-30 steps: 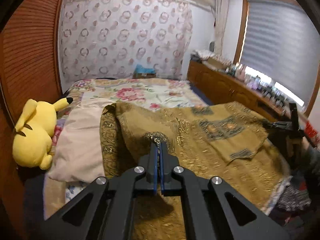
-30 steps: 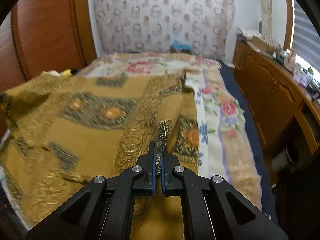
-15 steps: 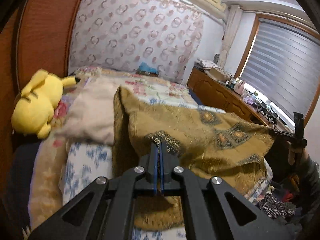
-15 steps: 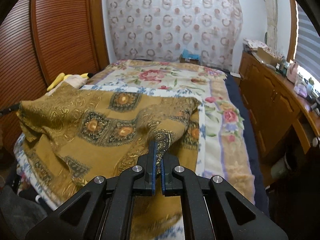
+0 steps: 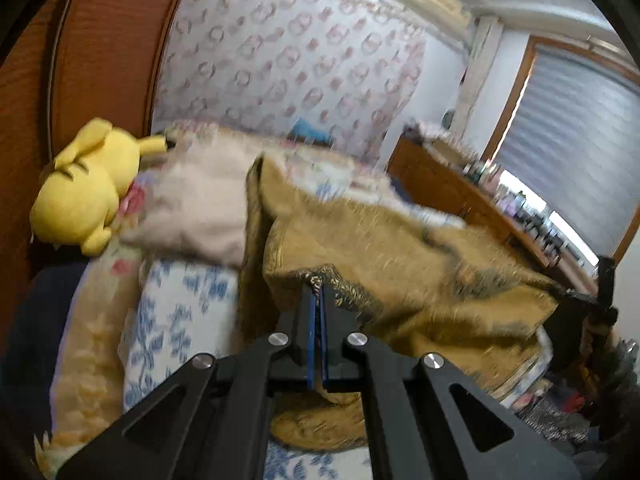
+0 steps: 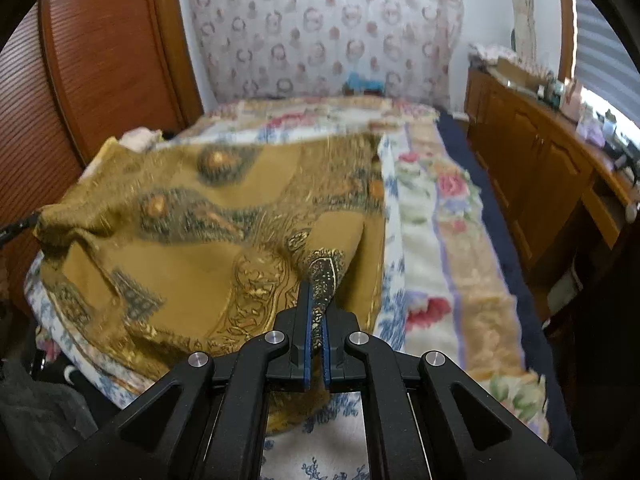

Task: Fold small clothes

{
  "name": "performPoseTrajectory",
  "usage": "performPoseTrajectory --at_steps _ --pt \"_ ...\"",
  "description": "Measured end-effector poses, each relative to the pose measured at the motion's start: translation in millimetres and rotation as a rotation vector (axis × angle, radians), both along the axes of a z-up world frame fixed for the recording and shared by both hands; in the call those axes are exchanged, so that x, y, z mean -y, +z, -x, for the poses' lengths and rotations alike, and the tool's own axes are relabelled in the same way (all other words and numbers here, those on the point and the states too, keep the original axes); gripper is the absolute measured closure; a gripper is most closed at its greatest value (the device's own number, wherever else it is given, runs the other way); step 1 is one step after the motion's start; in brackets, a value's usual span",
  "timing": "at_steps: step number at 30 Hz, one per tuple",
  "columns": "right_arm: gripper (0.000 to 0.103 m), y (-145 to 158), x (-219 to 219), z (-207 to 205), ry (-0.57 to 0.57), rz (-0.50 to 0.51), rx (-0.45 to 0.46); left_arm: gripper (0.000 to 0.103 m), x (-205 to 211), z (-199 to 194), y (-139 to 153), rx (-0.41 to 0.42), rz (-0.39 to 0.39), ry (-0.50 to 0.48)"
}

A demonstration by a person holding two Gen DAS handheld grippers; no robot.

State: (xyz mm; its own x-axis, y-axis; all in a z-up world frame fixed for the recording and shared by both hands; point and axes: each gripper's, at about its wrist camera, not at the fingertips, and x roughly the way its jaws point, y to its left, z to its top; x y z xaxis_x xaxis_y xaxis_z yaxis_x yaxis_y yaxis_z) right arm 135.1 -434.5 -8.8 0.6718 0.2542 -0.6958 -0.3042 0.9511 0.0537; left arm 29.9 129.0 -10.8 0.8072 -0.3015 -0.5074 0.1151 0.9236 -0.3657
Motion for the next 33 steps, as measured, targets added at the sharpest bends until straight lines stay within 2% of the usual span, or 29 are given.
performPoseTrajectory --at_steps 5,8,10,15,18,20,23,25,28,30,33 --pt "0.102 40.1 2.8 12.9 -0.003 0.013 0.085 0.103 -7.8 9.9 34.5 0.066 0.020 0.006" --pt "0.102 45.6 5.3 20.6 -0.003 0.023 0.098 0.103 -5.7 10.0 28.3 0.034 -0.037 0.024" --pt "0.102 34.5 5.5 20.9 -0.001 0.031 0.068 0.103 -7.0 5.7 7.5 -0.030 -0.053 0.027" --pt "0.102 -18.2 6.8 17.5 -0.017 0.036 -0.049 0.103 -8.7 8.7 -43.5 -0.156 -0.063 0.063" --pt "0.101 -35.3 8.3 18.3 -0.033 0.025 -0.079 0.102 -8.0 12.9 -55.5 -0.186 -0.063 0.070" --pt "0.099 -36.4 6.4 18.5 -0.043 0.038 -0.078 0.100 -6.1 14.8 -59.3 -0.196 -0.074 0.071" --pt "0.091 -27.2 3.5 20.3 -0.051 0.065 -0.047 0.095 -3.2 18.3 -58.3 -0.191 -0.101 0.082" --pt "0.073 -18.1 1.3 22.7 -0.066 0.090 -0.019 0.091 -0.2 21.3 -55.7 -0.182 -0.135 0.091" --pt "0.064 -5.0 -1.0 26.5 -0.077 0.100 0.026 0.082 3.1 25.3 -47.5 -0.153 -0.172 0.087" --pt "0.059 -0.5 -4.9 28.4 -0.066 0.090 0.041 0.067 4.8 26.5 -41.7 -0.136 -0.192 0.088" --pt "0.055 -0.2 -18.7 30.2 -0.029 0.078 0.060 0.058 7.5 27.4 -31.2 -0.103 -0.196 0.083"
